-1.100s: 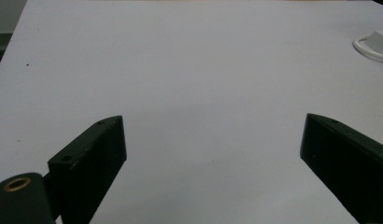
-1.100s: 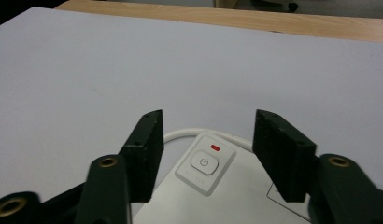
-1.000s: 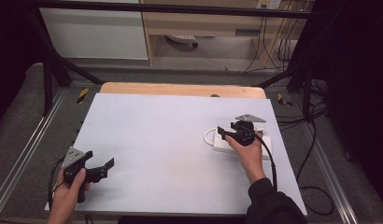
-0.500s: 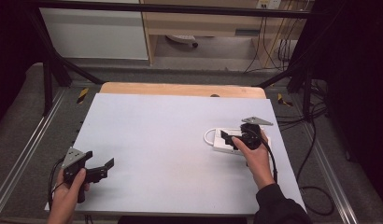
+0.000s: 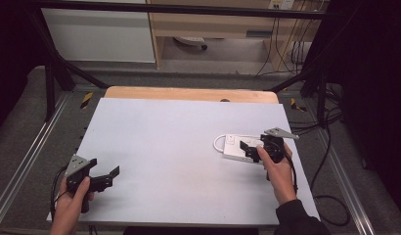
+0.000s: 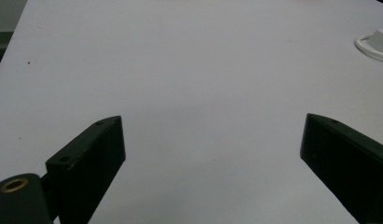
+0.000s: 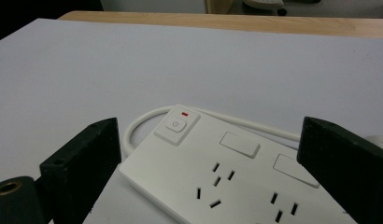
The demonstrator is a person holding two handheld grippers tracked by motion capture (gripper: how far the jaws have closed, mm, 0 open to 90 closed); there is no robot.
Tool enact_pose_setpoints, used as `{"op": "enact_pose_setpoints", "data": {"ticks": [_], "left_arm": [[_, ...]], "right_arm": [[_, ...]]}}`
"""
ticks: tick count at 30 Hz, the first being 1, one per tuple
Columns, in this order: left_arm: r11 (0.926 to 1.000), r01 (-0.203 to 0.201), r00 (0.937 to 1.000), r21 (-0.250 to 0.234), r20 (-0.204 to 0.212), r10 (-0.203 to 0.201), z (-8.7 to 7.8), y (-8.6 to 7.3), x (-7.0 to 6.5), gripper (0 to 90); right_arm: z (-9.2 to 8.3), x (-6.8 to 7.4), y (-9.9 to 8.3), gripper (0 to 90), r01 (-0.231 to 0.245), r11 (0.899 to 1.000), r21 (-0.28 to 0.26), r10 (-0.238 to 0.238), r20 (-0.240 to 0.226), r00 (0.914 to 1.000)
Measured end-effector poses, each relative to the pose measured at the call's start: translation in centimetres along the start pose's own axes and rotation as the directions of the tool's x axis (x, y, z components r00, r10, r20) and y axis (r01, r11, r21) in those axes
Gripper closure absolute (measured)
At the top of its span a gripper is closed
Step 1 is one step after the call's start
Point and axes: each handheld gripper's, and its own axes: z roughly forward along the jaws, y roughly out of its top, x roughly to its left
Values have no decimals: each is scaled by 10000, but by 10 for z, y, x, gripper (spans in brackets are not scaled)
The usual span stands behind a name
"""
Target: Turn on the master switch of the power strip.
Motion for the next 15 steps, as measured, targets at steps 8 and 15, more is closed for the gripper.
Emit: {"op": "enact_pose_setpoints", "data": {"ticks": [8, 15], "left_arm": [[10000, -2, 10000, 17, 69, 2, 0, 0, 0, 62], [10000, -13, 10000, 20, 80, 13, 0, 0, -1, 63]], "right_arm": [[-12, -4, -4, 58, -24, 9999, -137, 23, -37, 10000], [-21, -9, -10, 42, -121, 9997, -190, 120, -48, 9999]]}}
